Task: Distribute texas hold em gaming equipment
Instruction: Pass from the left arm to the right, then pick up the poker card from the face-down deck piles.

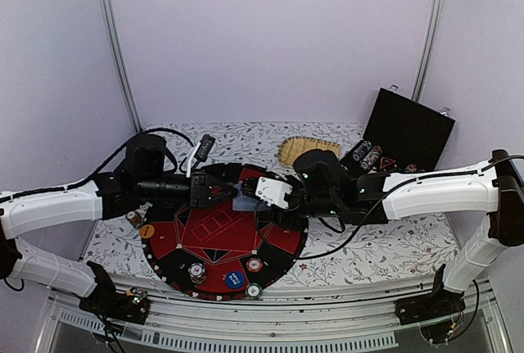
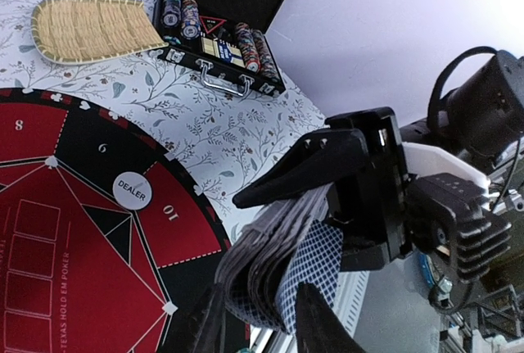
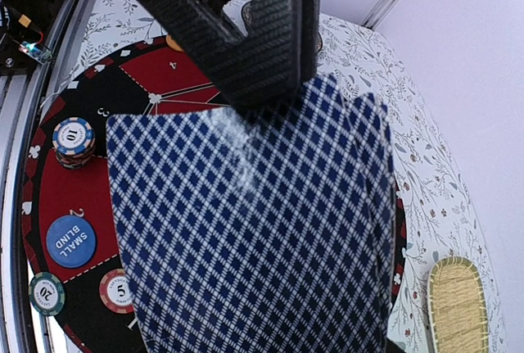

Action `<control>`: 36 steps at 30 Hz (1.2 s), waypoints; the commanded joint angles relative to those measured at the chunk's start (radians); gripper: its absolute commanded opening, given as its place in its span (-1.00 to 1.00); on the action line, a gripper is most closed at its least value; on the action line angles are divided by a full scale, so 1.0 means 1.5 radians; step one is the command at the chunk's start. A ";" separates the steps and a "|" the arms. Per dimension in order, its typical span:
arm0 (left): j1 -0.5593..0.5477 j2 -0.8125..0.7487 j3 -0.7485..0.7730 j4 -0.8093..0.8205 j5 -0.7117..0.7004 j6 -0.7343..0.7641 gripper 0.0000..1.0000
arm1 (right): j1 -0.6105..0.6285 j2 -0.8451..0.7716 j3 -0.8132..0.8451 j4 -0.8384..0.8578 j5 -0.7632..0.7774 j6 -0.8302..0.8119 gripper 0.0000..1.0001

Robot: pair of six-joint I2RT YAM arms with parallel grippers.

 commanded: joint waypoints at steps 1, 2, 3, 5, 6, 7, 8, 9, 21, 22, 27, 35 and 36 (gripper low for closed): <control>-0.011 0.017 0.006 0.028 0.014 0.001 -0.47 | -0.003 0.012 0.015 0.009 -0.006 0.003 -0.11; -0.012 0.019 0.007 0.028 0.014 0.003 -0.52 | -0.003 0.012 0.015 0.009 -0.006 0.003 -0.11; -0.012 0.021 0.008 0.028 0.015 0.003 -0.57 | -0.004 0.012 0.015 0.009 -0.006 0.003 -0.11; -0.012 0.023 0.010 0.029 0.018 0.004 -0.69 | -0.004 0.012 0.016 0.009 -0.006 0.003 -0.11; -0.011 0.024 0.011 0.030 0.021 0.005 -0.76 | -0.004 0.012 0.015 0.008 -0.005 0.002 -0.11; -0.012 0.024 0.012 0.030 0.023 0.006 -0.83 | -0.003 0.012 0.015 0.008 -0.005 0.002 -0.11; -0.012 0.023 0.012 0.030 0.024 0.006 -0.91 | -0.003 0.012 0.016 0.008 -0.006 0.001 -0.11; -0.012 0.021 0.012 0.031 0.026 0.007 -1.00 | -0.004 0.012 0.016 0.007 -0.006 0.001 -0.11; -0.004 -0.014 0.007 -0.009 0.007 0.042 -1.00 | -0.019 0.008 0.006 0.004 -0.016 -0.001 -0.13; -0.004 -0.009 0.005 -0.004 0.011 0.041 -1.00 | -0.019 0.009 0.006 0.004 -0.018 0.000 -0.13; -0.004 0.022 0.012 0.007 0.035 0.037 -1.00 | -0.019 0.014 0.014 0.003 -0.022 0.004 -0.14; -0.004 0.038 0.014 0.031 0.034 0.033 -0.61 | -0.019 0.015 0.016 0.003 -0.031 0.006 -0.14; -0.004 0.038 0.012 0.034 0.034 0.032 -0.57 | -0.019 0.015 0.016 0.004 -0.032 0.006 -0.14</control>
